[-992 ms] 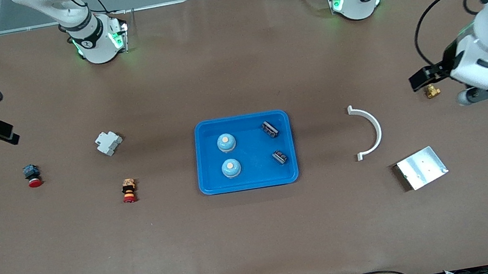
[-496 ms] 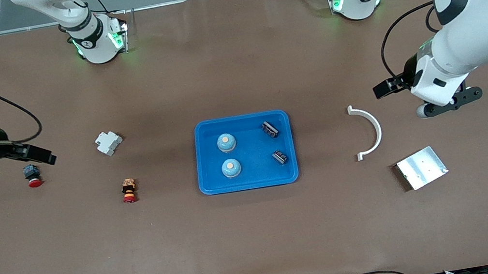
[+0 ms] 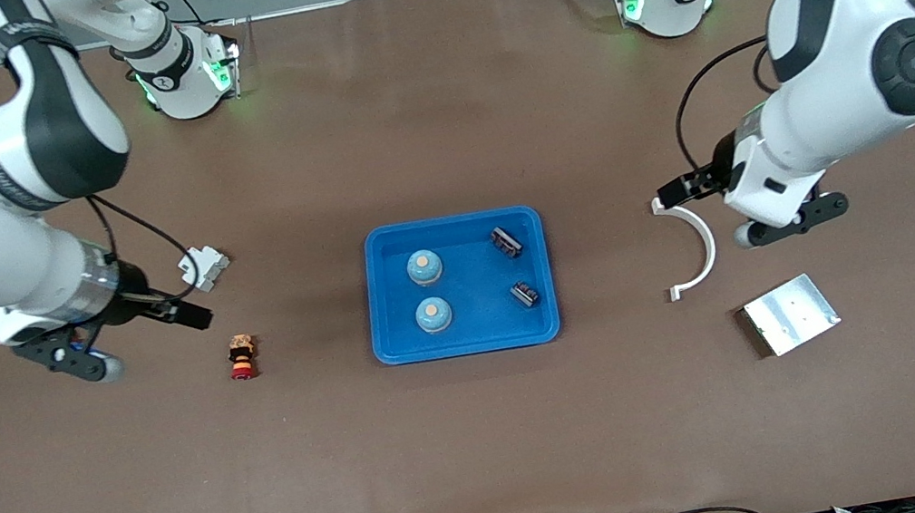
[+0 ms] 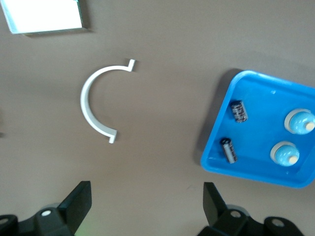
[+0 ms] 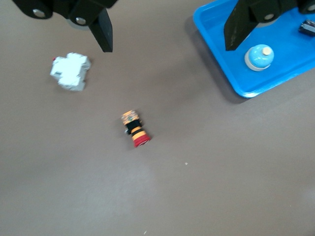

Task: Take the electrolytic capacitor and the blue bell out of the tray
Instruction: 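Move the right gripper to the bells while the left gripper reaches the capacitors, then grip a bell with the right gripper while the left gripper grips a capacitor, then carry the bell with the right gripper while the left gripper carries the capacitor, then place the bell with the right gripper while the left gripper places the capacitor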

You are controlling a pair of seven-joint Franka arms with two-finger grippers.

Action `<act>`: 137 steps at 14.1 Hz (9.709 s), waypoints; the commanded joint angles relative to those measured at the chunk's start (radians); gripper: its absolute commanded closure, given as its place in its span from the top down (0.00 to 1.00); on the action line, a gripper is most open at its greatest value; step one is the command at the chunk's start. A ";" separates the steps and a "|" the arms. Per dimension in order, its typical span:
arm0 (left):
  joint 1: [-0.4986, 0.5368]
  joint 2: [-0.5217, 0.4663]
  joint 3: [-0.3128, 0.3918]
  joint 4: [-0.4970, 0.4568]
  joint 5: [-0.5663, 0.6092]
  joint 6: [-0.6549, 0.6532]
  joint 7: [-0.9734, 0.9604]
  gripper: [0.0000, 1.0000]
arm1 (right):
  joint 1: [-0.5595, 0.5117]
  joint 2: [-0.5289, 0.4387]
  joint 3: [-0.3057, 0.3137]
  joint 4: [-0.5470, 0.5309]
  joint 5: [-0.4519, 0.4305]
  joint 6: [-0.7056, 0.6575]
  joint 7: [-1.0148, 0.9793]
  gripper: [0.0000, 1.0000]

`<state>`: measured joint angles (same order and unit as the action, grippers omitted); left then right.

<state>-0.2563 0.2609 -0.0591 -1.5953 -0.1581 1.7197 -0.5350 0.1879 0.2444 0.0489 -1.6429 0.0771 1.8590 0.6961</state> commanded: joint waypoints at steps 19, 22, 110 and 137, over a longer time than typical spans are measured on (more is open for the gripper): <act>-0.234 0.348 0.008 0.121 0.012 0.317 -0.638 1.00 | 0.346 0.272 -0.012 0.055 -0.082 0.328 0.575 1.00; -0.250 0.374 0.008 0.121 0.031 0.377 -0.718 1.00 | 0.380 0.320 -0.012 0.058 -0.169 0.397 0.687 1.00; 0.051 -0.089 0.018 -0.391 0.210 0.380 0.062 0.07 | -0.123 -0.192 0.012 -0.488 -0.300 0.321 -0.334 0.00; 0.250 0.127 0.019 -0.499 0.210 0.649 0.653 0.14 | -0.507 -0.413 -0.115 -1.089 -0.181 0.913 -0.963 0.00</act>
<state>-0.0121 0.3695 -0.0363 -2.1065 0.0322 2.3591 0.0986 -0.3042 -0.1388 -0.0453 -2.6994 -0.1311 2.7567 -0.2294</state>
